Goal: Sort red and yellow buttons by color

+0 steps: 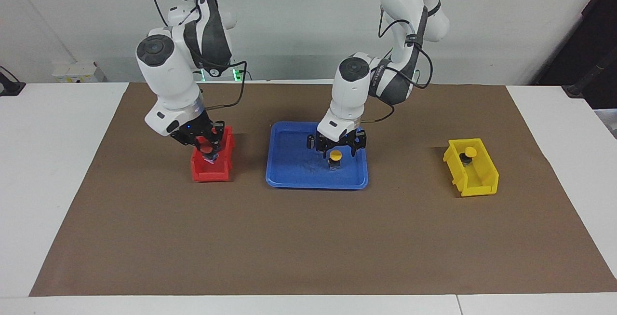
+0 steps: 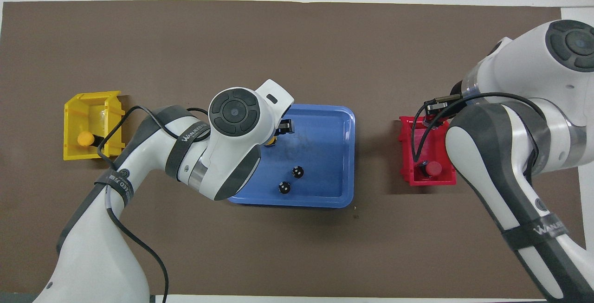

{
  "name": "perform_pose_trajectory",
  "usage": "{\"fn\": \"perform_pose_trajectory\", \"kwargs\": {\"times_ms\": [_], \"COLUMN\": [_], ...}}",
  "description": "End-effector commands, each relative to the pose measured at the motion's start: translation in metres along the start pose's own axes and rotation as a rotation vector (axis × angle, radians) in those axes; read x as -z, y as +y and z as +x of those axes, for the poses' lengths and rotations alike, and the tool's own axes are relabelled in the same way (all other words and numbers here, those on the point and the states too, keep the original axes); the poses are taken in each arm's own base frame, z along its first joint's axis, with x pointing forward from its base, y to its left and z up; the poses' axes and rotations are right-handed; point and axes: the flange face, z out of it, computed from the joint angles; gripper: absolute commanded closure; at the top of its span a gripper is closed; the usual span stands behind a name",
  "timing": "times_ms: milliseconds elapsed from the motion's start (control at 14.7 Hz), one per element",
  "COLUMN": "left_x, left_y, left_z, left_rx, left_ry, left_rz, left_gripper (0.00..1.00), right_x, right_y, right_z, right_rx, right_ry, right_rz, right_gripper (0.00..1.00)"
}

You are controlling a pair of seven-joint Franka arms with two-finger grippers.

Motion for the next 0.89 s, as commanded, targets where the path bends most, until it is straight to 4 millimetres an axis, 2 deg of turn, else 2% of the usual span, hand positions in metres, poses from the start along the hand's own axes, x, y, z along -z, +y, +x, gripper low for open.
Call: {"fn": "perform_pose_trajectory", "kwargs": {"times_ms": [0, 68, 273, 409, 477, 614, 818], "left_x": [-0.016, -0.018, -0.002, 0.03, 0.057, 0.105, 0.14], "left_y": [0.001, 0.001, 0.008, -0.004, -0.015, -0.072, -0.182], "left_z": [-0.011, -0.014, -0.002, 0.014, 0.026, 0.063, 0.096], "left_rx": [0.048, 0.092, 0.167, 0.195, 0.205, 0.179, 0.088], "left_ry": [-0.016, -0.018, 0.018, 0.013, 0.019, 0.018, -0.01], "left_rz": [-0.004, -0.002, -0.035, -0.026, -0.017, 0.015, 0.028], "left_gripper": [0.41, 0.96, 0.99, 0.99, 0.99, 0.99, 0.99], "right_x": [-0.016, -0.019, -0.048, -0.06, -0.069, -0.081, -0.094], "right_y": [0.003, 0.004, 0.009, 0.01, 0.012, 0.019, 0.02], "right_z": [-0.018, -0.022, -0.039, -0.05, -0.055, -0.06, -0.063], "right_rx": [0.015, 0.002, -0.016, -0.016, 0.006, 0.024, 0.022], "right_ry": [0.044, 0.053, 0.113, 0.133, 0.128, 0.147, 0.162], "right_rz": [0.028, 0.044, 0.048, 0.045, 0.043, 0.037, 0.034], "right_gripper": [0.73, 0.73, 0.72, 0.72, 0.72, 0.72, 0.72]}}
